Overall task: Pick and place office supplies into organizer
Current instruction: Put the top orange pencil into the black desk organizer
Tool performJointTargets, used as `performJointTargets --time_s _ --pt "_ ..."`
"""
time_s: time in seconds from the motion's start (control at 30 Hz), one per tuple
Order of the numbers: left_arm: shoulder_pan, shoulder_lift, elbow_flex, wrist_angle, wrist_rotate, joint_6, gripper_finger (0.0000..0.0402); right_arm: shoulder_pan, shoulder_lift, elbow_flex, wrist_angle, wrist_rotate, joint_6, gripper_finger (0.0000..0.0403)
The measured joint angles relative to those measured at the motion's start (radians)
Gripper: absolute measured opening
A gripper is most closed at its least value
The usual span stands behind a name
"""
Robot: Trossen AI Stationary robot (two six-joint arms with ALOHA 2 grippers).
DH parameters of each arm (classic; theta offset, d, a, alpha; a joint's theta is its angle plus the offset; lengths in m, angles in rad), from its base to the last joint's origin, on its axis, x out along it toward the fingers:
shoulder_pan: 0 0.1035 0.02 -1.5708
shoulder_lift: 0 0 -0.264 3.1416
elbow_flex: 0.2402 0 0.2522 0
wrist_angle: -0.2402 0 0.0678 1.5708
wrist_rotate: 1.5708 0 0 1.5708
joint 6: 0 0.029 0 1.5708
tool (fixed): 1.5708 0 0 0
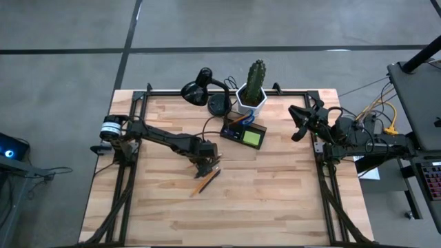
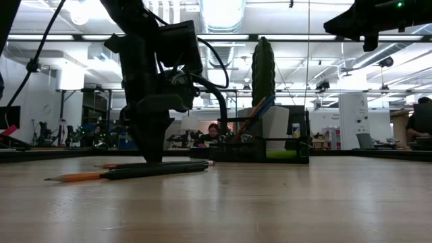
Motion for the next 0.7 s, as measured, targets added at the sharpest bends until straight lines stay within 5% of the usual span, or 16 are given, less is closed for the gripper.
performJointTargets --time_s 0.43,0.7 --pt "0.000 0.000 -0.008 0.005 0.000 0.002 0.0132 0.000 0.000 0.000 0.000 0.000 0.000 0.0053" --pt "0.001 -0.002 -0.021 0.005 -0.003 0.002 0.0053 0.000 0.000 0.000 0.001 0.000 0.000 0.0053"
